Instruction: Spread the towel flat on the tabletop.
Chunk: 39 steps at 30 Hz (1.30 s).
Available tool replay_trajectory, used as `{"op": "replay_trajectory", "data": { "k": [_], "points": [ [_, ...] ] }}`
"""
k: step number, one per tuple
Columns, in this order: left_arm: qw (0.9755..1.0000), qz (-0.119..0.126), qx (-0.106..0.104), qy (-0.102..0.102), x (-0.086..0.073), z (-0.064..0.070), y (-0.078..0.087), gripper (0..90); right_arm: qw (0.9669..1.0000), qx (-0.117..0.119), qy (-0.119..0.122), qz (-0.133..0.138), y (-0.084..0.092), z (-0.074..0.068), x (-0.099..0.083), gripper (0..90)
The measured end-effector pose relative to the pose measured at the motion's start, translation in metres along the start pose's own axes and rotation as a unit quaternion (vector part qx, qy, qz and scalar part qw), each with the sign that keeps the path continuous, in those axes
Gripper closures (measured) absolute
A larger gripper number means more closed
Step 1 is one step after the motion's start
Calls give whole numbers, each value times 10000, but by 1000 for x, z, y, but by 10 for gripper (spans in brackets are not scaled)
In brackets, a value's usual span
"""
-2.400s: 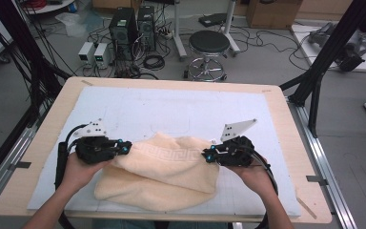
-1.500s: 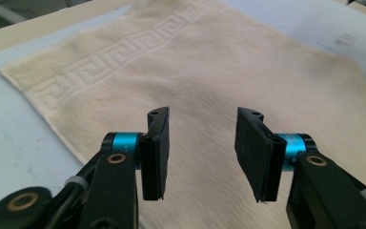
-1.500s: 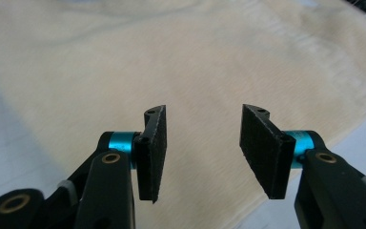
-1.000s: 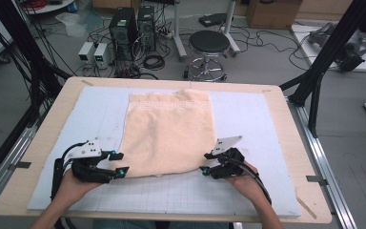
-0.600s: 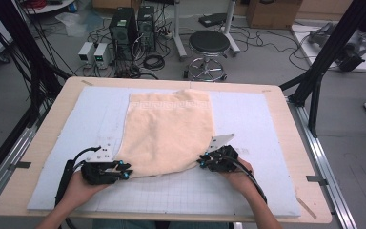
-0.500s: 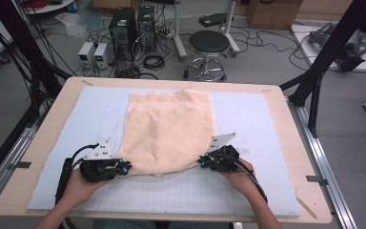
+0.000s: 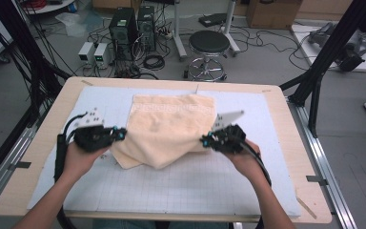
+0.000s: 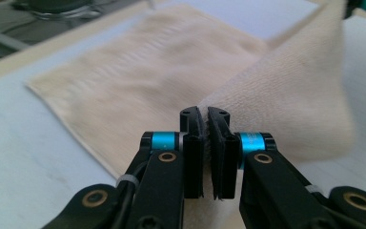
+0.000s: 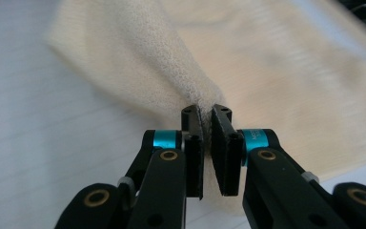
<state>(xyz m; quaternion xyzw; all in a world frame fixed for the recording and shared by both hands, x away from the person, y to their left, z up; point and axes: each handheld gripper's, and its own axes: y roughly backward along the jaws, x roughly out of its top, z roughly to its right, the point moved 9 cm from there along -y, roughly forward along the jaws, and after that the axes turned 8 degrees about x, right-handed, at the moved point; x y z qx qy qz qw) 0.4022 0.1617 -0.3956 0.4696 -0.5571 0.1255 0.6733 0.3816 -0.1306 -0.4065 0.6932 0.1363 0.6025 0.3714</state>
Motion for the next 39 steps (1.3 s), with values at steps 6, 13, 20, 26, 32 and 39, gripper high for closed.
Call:
{"op": "replay_trajectory", "data": {
  "k": [6,13,20,26,32,39],
  "points": [
    [9980,-114,303,541,20,-29,-35,641,9964,-584,-588,198,-12,73,30,673],
    [9996,-160,-198,125,-23,7,-11,579,9997,-61,-101,212,-23,28,5,627],
    [9948,-662,-764,-155,-73,48,-23,560,9997,-4,25,-261,-57,9,-26,561],
    [9932,-883,-612,-458,-86,56,-40,671,9982,-105,102,-582,-92,20,-30,674],
    [9952,-761,-532,-306,-78,47,-30,864,9993,48,-47,-354,-80,19,-23,839],
    [9991,-66,-358,-220,-30,31,15,867,9999,-67,79,-5,-30,10,-5,845]
  ]
}}
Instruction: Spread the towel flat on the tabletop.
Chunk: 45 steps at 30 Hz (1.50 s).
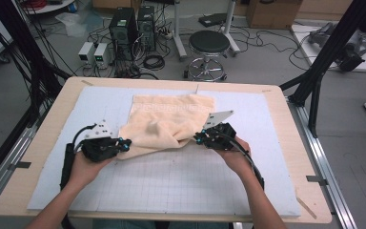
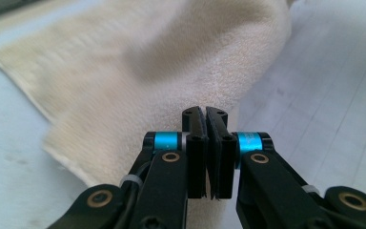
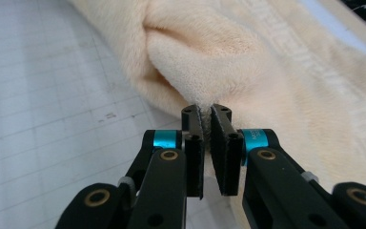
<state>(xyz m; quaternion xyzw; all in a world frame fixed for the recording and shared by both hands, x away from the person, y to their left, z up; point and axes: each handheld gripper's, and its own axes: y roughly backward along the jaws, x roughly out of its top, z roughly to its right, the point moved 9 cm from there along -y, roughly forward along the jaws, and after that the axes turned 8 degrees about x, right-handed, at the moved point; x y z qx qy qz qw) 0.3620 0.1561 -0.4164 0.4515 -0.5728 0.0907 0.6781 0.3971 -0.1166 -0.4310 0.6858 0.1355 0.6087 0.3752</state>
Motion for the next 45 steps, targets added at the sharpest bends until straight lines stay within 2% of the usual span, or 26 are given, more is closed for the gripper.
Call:
{"op": "replay_trajectory", "data": {
  "k": [5,9,12,15,17,18,19,21,22,25,27,29,31,32,35,38,41,45],
  "points": [
    [9992,373,155,-72,31,-9,31,869,9998,-139,141,76,32,-6,18,847],
    [9977,617,294,-44,48,-21,49,870,9994,-218,209,165,56,-6,30,848],
    [9965,708,431,95,53,-35,56,871,9992,-341,41,206,70,5,30,849],
    [9962,709,422,278,52,-45,52,873,9988,-315,-246,290,75,17,23,850],
    [9967,610,414,332,49,-47,41,873,9985,-343,-378,199,71,27,17,849],
    [9975,450,460,306,45,-47,28,873,9981,-362,-494,110,66,32,13,848],
    [9978,363,471,306,42,-47,20,873,9974,-338,-633,5,56,38,7,841],
    [9980,181,417,435,33,-47,-1,869,9967,-295,-728,-217,41,44,-2,821],
    [9982,42,414,437,27,-48,-11,864,9961,-305,-768,-310,33,47,-6,808],
    [9979,-220,366,493,18,-49,-28,783,9948,-247,-891,-415,20,50,-15,726],
    [9979,-115,305,558,20,-50,-25,710,9952,-139,-931,-281,21,47,-13,682],
    [9980,14,322,549,24,-50,-16,665,9970,-242,-726,-139,29,43,-6,646],
    [9980,89,283,554,25,-49,-5,630,9977,-217,-642,70,38,36,1,637],
    [9984,90,235,504,24,-46,0,614,9981,-248,-554,111,42,32,3,637],
    [9990,170,142,383,18,-34,11,596,9990,-96,-294,315,47,13,6,643],
    [9995,158,-20,285,0,-16,12,589,9998,-59,-106,171,38,-3,-3,652],
    [9995,-47,-220,226,-21,-1,5,589,9999,57,-101,119,23,-11,-15,663],
    [9982,-418,-374,190,-43,8,-16,584,9994,208,-71,-256,-1,-15,-22,664]
  ]
}}
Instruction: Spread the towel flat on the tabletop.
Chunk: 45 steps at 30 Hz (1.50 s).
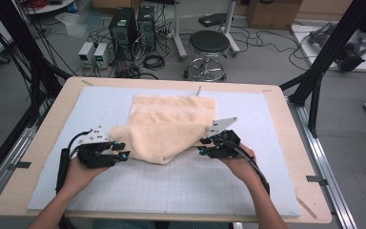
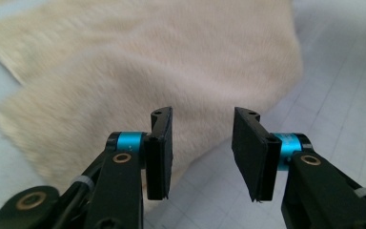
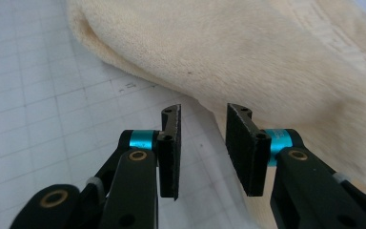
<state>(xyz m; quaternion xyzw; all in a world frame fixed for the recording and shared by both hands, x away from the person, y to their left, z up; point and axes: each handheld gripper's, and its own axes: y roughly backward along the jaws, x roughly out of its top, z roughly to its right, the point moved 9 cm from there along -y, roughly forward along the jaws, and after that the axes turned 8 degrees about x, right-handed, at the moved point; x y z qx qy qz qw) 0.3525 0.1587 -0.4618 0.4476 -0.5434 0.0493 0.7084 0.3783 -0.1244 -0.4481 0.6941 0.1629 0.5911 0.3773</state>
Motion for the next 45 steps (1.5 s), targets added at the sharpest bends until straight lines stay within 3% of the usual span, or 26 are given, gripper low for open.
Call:
{"op": "replay_trajectory", "data": {
  "k": [3,5,7,10,12,15,18,21,27,32,37,42,45],
  "points": [
    [9998,-193,71,-25,-7,-2,-19,554,9998,-8,170,-39,-17,4,7,651],
    [9989,-244,367,-168,-8,-10,-29,526,9997,-96,226,-9,-27,10,12,634],
    [9985,-209,499,-10,-7,-18,-36,502,9997,-130,201,53,-36,19,16,622],
    [9980,-276,568,42,-6,-23,-43,542,9999,-135,62,-13,-48,31,14,589],
    [9973,-314,655,-46,-5,-24,-46,579,9999,-59,-90,-71,-54,31,10,562],
    [9973,-346,646,-50,-2,-24,-48,672,9999,-82,-136,8,-50,27,8,562],
    [9975,-338,624,-35,-1,-25,-49,753,9997,49,-233,-36,-43,19,6,557],
    [9974,-333,634,-22,0,-24,-45,803,9999,102,-59,-17,-38,9,10,559],
    [9978,-288,604,40,2,-24,-40,817,9995,206,-26,-259,-47,-6,10,581],
    [9979,-245,580,119,3,-24,-41,817,9993,5,-180,-324,-60,8,7,647],
    [9980,-249,562,155,3,-24,-42,818,9988,-368,18,-334,-70,21,9,791],
    [9986,-11,457,263,12,-23,-28,837,9994,-258,-88,-202,-55,18,12,834],
    [9985,182,483,164,22,-20,-12,846,9997,-241,-41,30,-33,10,18,854]
  ]
}}
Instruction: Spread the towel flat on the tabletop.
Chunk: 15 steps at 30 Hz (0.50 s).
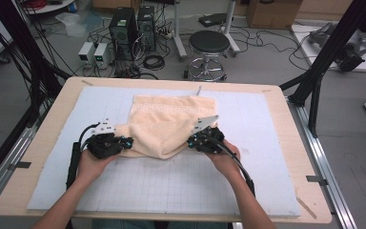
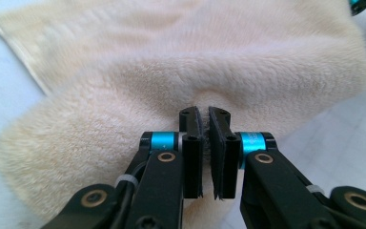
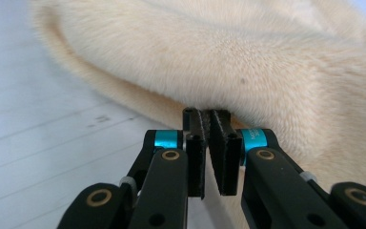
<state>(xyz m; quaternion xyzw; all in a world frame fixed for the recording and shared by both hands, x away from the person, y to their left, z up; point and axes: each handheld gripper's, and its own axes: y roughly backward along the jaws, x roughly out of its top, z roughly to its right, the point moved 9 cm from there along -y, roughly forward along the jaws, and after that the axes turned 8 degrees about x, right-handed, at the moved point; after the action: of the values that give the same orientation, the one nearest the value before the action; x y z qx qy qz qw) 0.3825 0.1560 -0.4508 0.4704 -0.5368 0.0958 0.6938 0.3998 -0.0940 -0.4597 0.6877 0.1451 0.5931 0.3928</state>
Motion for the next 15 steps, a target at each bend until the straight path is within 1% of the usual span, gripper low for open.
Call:
{"op": "replay_trajectory", "data": {
  "k": [3,5,8,9,11,14,15],
  "points": [
    [9999,104,64,-69,9,-1,13,850,9998,-63,96,162,23,-5,3,857],
    [9997,247,62,-27,17,-2,23,852,9997,-84,97,199,36,-8,1,860],
    [9990,420,65,-100,31,1,39,853,9996,-152,152,206,56,-12,-1,864],
    [9987,485,72,-144,36,2,44,853,9994,-172,185,246,63,-14,-1,864],
    [9978,638,59,-189,47,4,56,853,9990,-203,226,328,80,-18,2,864],
    [9965,805,1,-246,63,7,73,854,9979,-276,252,530,108,-22,7,864],
    [9961,831,-44,-297,67,8,77,853,9978,-269,258,549,116,-23,8,864]
  ]
}}
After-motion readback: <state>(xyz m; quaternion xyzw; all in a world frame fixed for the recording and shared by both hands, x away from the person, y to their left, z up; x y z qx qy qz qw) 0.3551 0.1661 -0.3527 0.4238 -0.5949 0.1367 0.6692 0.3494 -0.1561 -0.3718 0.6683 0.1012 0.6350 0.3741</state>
